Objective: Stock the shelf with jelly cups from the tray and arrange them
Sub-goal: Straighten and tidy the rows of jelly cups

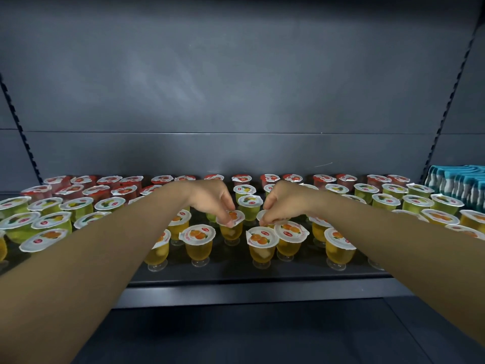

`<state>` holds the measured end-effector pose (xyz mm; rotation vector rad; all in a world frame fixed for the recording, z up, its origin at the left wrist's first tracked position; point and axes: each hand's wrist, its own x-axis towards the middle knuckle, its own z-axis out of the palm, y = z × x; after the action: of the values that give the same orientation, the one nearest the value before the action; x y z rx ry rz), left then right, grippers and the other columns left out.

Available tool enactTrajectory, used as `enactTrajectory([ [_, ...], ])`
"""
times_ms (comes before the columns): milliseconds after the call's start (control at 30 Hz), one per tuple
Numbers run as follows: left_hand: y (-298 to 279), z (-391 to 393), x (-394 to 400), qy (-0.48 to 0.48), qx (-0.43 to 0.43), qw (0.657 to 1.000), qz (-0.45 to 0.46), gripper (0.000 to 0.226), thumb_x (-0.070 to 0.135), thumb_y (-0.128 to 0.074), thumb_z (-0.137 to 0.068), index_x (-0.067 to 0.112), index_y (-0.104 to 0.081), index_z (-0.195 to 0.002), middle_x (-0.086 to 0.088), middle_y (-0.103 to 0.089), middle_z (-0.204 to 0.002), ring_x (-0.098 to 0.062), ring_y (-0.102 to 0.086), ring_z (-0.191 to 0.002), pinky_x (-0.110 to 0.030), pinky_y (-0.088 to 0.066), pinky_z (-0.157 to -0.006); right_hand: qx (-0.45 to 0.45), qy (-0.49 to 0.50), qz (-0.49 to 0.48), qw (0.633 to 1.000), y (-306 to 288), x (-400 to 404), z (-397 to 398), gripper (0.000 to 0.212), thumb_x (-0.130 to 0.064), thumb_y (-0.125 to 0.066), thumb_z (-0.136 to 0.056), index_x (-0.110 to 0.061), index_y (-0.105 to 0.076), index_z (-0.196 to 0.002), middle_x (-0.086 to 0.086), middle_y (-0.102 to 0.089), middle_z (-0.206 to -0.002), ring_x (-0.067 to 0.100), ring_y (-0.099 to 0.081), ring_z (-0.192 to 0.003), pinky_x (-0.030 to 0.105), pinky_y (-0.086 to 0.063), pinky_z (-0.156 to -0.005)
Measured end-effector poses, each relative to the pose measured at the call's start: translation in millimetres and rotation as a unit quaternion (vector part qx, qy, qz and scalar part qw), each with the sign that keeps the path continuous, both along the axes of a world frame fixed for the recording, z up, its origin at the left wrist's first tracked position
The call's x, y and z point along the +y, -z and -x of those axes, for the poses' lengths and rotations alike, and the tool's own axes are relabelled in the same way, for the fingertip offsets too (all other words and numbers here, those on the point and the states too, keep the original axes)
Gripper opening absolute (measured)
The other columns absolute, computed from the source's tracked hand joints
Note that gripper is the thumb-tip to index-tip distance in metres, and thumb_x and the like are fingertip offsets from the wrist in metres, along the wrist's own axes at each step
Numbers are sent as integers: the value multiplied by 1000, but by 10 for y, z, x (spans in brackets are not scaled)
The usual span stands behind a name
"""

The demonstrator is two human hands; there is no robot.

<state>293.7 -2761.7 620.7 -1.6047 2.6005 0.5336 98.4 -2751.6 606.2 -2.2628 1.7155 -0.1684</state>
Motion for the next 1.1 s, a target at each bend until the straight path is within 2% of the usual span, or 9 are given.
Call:
enactTrajectory([
  [167,22,-58,-16,9,-5,1000,7,30,35,-68,-83,21,-69,-109,17,-61,-92,-10,-57,-93,-25,-46,-83,-17,3,26,999,70,-16,-102,33,-36,-71,-79,-7,-74,-95,12,-71,-97,23,-68,-90,31,-55,-75],
  [233,27,-84,-22,11,-8,1000,15,26,36,-68,-83,20,-71,-104,16,-62,-91,-11,-58,-92,-25,-47,-82,-17,3,37,999,85,-13,-113,33,-36,-71,-79,-7,-74,-94,13,-71,-95,24,-68,-88,29,-54,-71],
  [300,30,-104,-21,8,-5,1000,19,29,35,-67,-83,18,-72,-106,12,-65,-99,-11,-58,-94,-27,-48,-84,-10,7,43,999,88,-14,-112,34,-38,-71,-79,-8,-73,-97,11,-71,-96,21,-68,-87,31,-56,-75],
  [400,38,-121,-5,8,2,1000,21,22,34,-67,-84,17,-72,-98,16,-59,-84,-8,-53,-83,-25,-43,-78,0,14,48,999,87,-22,-120,37,-39,-72,-78,-8,-73,-99,10,-71,-99,20,-68,-86,30,-56,-76],
  [667,39,-197,-17,-12,-5,1000,25,34,36,-67,-83,17,-70,-111,6,-64,-116,-13,-57,-104,-30,-48,-91,-19,16,54,998,105,-2,-211,43,-36,-72,-79,-4,-69,-106,17,-67,-111,28,-66,-98,35,-56,-81],
  [833,39,-222,-43,-22,-7,999,27,31,38,-67,-82,16,-72,-103,5,-66,-114,-14,-57,-104,-33,-48,-93,-20,30,49,998,96,-10,-217,37,-37,-72,-79,-6,-71,-98,15,-69,-98,23,-66,-85,25,-48,-62],
  [933,46,-220,-45,-28,-3,999,23,32,39,-68,-82,18,-72,-106,5,-66,-112,-14,-57,-104,-32,-48,-91,-27,34,46,998,93,-4,-241,36,-36,-73,-78,-4,-72,-93,17,-67,-90,18,-57,-73,24,-41,-57],
  [1033,43,-227,-47,-32,-10,999,22,34,40,-68,-82,17,-72,-106,5,-67,-111,-13,-58,-103,-31,-48,-91,-30,25,45,998,100,-7,-281,39,-35,-72,-79,-1,-72,-96,16,-67,-89,22,-62,-76,28,-49,-62],
  [1100,39,-224,-44,-34,-13,999,24,34,40,-68,-82,16,-72,-106,5,-67,-108,-13,-58,-101,-30,-47,-90,-31,20,45,998,106,-13,-292,40,-35,-72,-79,-1,-72,-98,16,-69,-104,28,-67,-90,32,-54,-72],
])
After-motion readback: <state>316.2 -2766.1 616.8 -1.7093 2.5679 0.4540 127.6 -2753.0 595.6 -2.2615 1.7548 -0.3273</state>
